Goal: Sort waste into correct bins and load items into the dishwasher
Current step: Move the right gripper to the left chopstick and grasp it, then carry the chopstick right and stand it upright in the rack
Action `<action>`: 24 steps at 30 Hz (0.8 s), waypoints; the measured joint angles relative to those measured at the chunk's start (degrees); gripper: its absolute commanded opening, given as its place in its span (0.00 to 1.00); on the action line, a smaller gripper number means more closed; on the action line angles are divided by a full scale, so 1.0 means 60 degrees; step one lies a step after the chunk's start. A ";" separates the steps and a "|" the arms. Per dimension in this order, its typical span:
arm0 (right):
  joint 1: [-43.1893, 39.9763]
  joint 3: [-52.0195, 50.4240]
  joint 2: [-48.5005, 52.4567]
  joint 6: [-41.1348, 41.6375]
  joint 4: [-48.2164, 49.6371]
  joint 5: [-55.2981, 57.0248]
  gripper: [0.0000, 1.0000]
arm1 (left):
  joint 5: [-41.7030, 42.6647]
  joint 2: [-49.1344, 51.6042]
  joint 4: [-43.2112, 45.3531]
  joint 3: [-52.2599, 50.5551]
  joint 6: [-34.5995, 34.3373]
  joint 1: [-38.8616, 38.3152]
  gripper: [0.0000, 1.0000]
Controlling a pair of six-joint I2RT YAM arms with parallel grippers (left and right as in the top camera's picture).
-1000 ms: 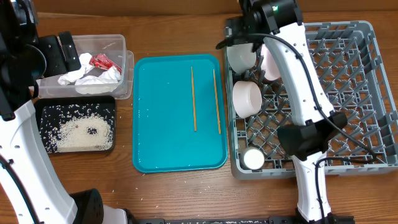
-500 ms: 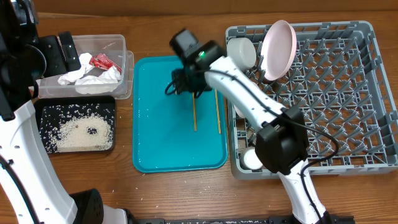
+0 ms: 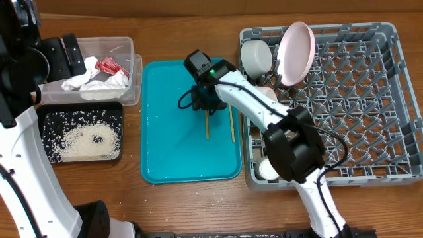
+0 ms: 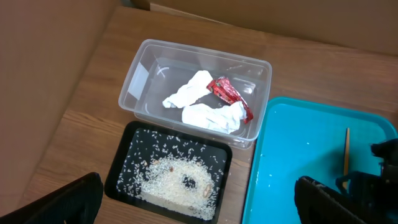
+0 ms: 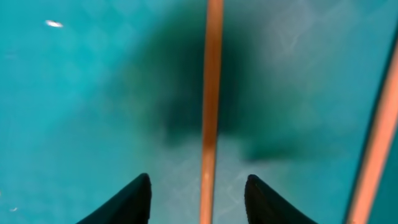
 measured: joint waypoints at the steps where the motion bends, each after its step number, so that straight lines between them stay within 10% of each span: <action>1: 0.0000 0.0000 0.0091 0.0018 -0.0007 -0.0004 0.43 | 0.0000 0.0000 0.0000 0.0000 0.0000 0.0000 1.00; 24: 0.0011 0.0113 0.0324 0.0007 0.0084 0.0022 0.06 | 0.0000 0.0000 0.0000 0.0000 -0.0004 0.0000 1.00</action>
